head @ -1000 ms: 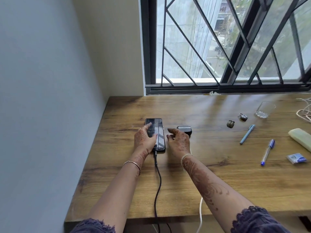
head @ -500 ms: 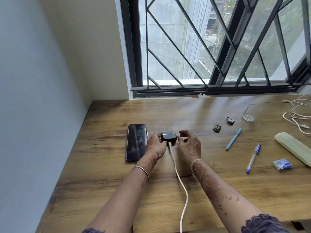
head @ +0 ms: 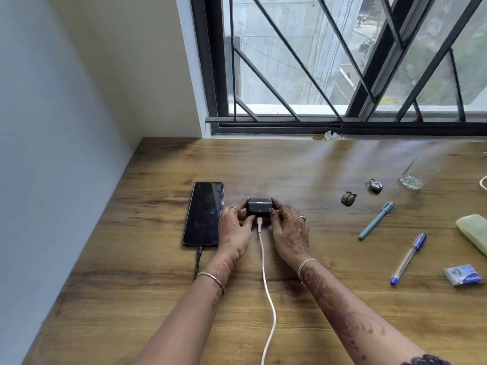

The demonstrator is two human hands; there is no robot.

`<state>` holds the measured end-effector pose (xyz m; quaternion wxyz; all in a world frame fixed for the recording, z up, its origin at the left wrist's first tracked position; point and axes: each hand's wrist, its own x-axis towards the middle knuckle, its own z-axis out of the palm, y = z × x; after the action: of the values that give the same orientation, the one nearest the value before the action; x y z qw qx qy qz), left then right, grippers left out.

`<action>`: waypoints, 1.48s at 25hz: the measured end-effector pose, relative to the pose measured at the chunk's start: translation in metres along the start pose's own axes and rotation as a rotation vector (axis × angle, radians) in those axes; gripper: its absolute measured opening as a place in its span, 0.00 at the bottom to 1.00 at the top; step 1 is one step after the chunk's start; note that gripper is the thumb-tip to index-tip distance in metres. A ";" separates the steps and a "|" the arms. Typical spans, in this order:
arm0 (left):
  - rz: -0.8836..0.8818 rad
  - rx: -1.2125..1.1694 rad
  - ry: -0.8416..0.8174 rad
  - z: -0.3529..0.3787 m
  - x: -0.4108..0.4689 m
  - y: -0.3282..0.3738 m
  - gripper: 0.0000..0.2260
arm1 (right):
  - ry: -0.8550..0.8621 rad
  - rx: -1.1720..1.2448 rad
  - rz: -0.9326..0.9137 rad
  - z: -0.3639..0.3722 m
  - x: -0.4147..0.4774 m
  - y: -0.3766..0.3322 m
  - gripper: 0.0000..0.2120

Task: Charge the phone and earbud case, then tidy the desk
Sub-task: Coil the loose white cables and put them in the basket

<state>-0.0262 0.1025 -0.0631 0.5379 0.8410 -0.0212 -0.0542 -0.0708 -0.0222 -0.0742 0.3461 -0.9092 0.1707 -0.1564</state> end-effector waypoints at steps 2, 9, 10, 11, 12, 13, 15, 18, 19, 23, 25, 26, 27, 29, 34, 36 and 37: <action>0.019 -0.110 0.017 0.000 -0.006 -0.003 0.21 | 0.024 0.111 -0.046 0.002 -0.002 0.003 0.17; 0.124 -0.294 0.026 0.001 -0.023 -0.002 0.21 | 0.122 0.293 -0.101 0.000 -0.013 0.004 0.17; 0.135 -0.305 0.014 0.002 -0.026 -0.004 0.21 | 0.140 0.303 -0.101 0.000 -0.016 0.004 0.17; 0.142 -0.326 -0.001 0.001 -0.027 -0.004 0.21 | 0.161 0.310 -0.101 0.000 -0.018 0.003 0.18; 0.143 -0.343 -0.019 0.001 -0.030 -0.005 0.21 | 0.177 0.315 -0.098 0.001 -0.020 0.003 0.18; 0.149 -0.355 -0.033 0.001 -0.032 -0.006 0.21 | 0.190 0.320 -0.095 0.001 -0.021 0.002 0.18; 0.163 -0.374 -0.049 0.000 -0.036 -0.005 0.22 | 0.207 0.334 -0.101 0.002 -0.024 0.002 0.19; 0.186 -0.378 -0.047 0.000 -0.040 -0.005 0.22 | 0.225 0.344 -0.124 0.001 -0.027 0.002 0.19; 0.191 -0.374 -0.047 0.000 -0.040 -0.006 0.22 | 0.227 0.345 -0.125 0.001 -0.027 0.001 0.19; 0.193 -0.368 -0.048 0.000 -0.040 -0.006 0.22 | 0.240 0.336 -0.129 -0.001 -0.028 0.000 0.20; 0.198 -0.366 -0.048 0.000 -0.040 -0.007 0.22 | 0.241 0.328 -0.132 0.000 -0.028 0.001 0.20; 0.198 -0.365 -0.048 0.000 -0.040 -0.007 0.22 | 0.240 0.322 -0.131 0.000 -0.028 0.001 0.20; 0.198 -0.365 -0.045 0.001 -0.040 -0.007 0.23 | 0.240 0.317 -0.130 0.001 -0.028 0.002 0.20; 0.199 -0.365 -0.036 0.001 -0.040 -0.008 0.23 | 0.244 0.308 -0.126 0.001 -0.027 0.002 0.20; 0.192 -0.367 -0.036 0.001 -0.040 -0.009 0.23 | 0.248 0.316 -0.128 0.002 -0.027 0.003 0.20; 0.186 -0.370 -0.035 0.001 -0.040 -0.009 0.23 | 0.254 0.322 -0.125 0.002 -0.026 0.003 0.20; 0.183 -0.367 -0.035 0.002 -0.040 -0.009 0.23 | 0.256 0.323 -0.123 0.002 -0.026 0.003 0.20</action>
<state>-0.0660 0.1084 -0.0693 0.6843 0.7224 -0.0965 -0.0227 -0.0941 -0.0120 -0.0818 0.4527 -0.8233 0.1303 -0.3165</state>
